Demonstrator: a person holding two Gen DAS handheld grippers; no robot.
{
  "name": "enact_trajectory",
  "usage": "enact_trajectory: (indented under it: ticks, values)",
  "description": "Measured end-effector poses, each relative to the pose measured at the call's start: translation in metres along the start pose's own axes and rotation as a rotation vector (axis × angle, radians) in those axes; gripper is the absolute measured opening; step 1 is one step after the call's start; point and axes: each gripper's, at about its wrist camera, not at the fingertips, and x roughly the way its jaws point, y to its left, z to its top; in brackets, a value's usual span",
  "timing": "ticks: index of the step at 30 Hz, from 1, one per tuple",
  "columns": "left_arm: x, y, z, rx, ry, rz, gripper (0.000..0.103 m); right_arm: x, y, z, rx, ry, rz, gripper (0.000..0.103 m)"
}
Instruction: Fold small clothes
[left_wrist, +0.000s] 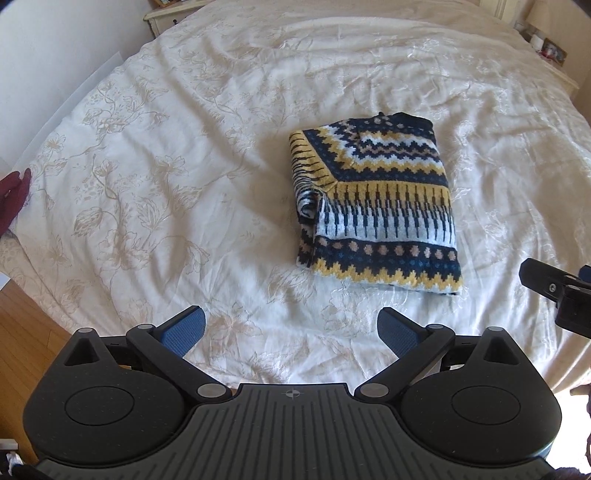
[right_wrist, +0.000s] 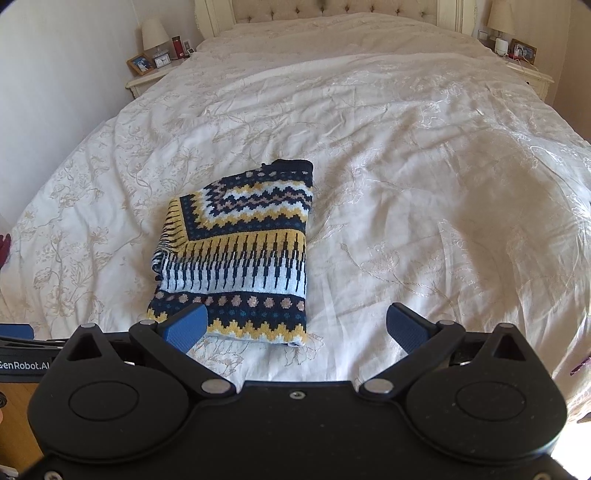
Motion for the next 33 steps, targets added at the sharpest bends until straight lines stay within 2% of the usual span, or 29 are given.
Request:
enact_trajectory:
  ticks: [23, 33]
  values:
    - [-0.0023, -0.0022, -0.0049, -0.002, 0.024, -0.025, 0.1, -0.0062, -0.0048, -0.0046, 0.028, 0.018, -0.026, 0.102]
    - [-0.0028, -0.0003, -0.0011, -0.026, 0.006, -0.024, 0.1, 0.0009, -0.0012, -0.0045, 0.023, 0.031, -0.018, 0.102]
